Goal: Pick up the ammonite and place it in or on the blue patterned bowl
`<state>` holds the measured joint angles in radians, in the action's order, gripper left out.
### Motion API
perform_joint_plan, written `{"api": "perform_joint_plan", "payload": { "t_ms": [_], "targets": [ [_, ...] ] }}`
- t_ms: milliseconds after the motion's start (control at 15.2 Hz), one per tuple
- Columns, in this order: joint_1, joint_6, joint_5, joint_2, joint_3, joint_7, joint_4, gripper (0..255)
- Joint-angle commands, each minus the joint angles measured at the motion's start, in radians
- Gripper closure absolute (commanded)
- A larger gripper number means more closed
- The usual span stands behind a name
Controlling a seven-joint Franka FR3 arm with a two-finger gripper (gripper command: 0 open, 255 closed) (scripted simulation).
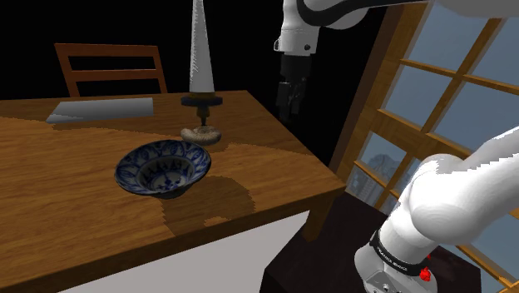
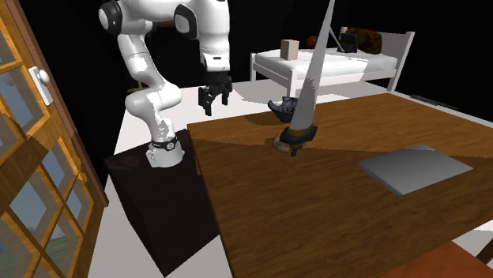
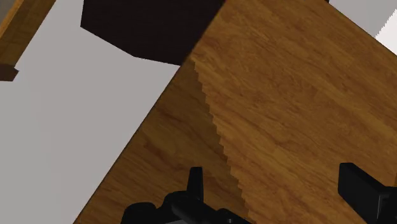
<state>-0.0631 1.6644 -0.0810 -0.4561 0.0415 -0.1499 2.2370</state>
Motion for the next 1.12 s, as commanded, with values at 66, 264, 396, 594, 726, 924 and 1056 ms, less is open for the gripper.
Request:
{"api": "perform_joint_plan", "payload": {
  "t_ms": [66,264,396,594,726,924,1056],
  "targets": [
    [-0.024,0.040,-0.006,0.099,0.024,-0.014,-0.072,0],
    [-0.045,0.065,-0.005,0.198,0.047,-0.028,-0.158,0],
    [-0.058,0.077,-0.002,0.263,0.063,-0.036,-0.220,0],
    [-0.078,0.088,0.008,0.361,0.087,-0.047,-0.320,0],
    [-0.093,0.090,0.017,0.427,0.103,-0.052,-0.391,0],
    [-0.116,0.086,0.035,0.527,0.126,-0.059,-0.507,0],
    [-0.133,0.078,0.050,0.595,0.141,-0.063,-0.590,0]
  ]
}}
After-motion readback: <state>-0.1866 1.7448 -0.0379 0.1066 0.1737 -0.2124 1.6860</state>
